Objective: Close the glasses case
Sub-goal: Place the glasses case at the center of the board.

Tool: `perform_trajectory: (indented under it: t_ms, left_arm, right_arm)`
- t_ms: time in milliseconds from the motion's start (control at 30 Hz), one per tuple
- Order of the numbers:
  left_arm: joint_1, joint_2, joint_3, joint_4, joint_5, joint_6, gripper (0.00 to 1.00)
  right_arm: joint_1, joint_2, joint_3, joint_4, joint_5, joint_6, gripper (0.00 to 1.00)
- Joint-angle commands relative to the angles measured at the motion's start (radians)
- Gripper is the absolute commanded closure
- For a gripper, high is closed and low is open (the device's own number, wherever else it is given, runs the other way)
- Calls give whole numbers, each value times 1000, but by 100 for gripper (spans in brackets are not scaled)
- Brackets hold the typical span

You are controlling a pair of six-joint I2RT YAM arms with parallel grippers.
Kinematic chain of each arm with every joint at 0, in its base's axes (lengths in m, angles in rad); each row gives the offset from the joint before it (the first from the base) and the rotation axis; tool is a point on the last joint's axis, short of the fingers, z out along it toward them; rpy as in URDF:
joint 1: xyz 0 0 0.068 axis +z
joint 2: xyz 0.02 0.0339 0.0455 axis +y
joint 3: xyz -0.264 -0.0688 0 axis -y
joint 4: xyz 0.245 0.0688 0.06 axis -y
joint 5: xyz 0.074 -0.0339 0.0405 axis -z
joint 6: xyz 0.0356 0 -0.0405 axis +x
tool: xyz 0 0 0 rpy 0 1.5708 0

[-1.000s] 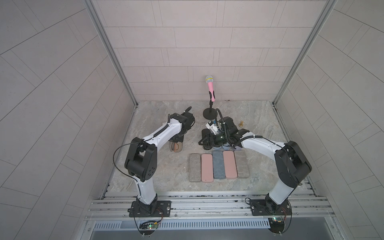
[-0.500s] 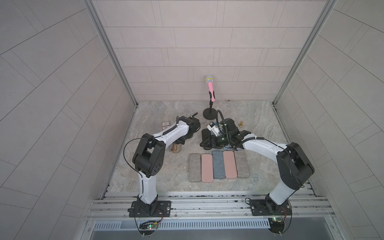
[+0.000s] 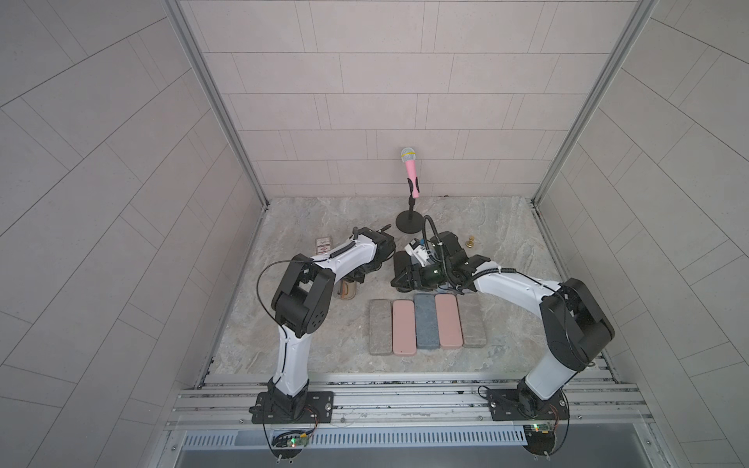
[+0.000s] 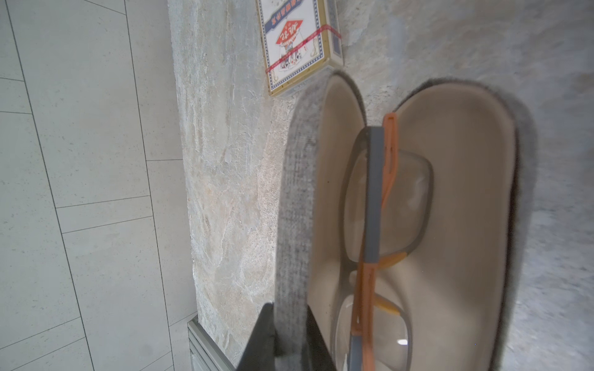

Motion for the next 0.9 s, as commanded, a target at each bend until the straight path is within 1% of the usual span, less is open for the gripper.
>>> perform_trajectory:
  t_ms: [0, 33, 67, 167, 267, 500, 567, 633, 733, 800, 867]
  left_arm:
    - [1, -12, 3, -2, -102, -14, 100]
    - [15, 8, -2, 9, -87, 2, 100]
    - [22, 39, 29, -43, -66, -18, 100]
    - [11, 101, 82, -85, -101, -42, 100]
    - [10, 130, 96, -91, -137, -46, 100]
    - [3, 213, 149, -174, -237, -103, 100]
    - [-7, 226, 173, -233, -281, -144, 100]
    - [-30, 206, 199, -304, -320, -199, 100]
    - [-50, 161, 180, -293, -320, -201, 100]
    - [-45, 180, 159, -268, -320, -196, 100]
    - [-45, 236, 180, -305, -332, -226, 100]
  right_arm:
    - [-2, -26, -14, 10, 10, -14, 26]
    - [-3, -18, -10, 11, 7, -13, 26]
    - [-1, -13, -9, 12, 3, -12, 26]
    - [-2, -11, -17, 31, 2, 0, 26]
    - [-1, -17, -20, 23, 3, -7, 26]
    - [-2, -15, -23, 29, 1, -6, 26]
    - [-2, -14, -20, 27, -1, -6, 26]
    - [-2, -17, -17, 21, -3, -10, 26]
    - [-2, -17, -10, 13, -3, -16, 26]
    - [-1, -15, -11, 19, -3, -14, 26]
    - [-2, -11, -12, 23, -3, -10, 26]
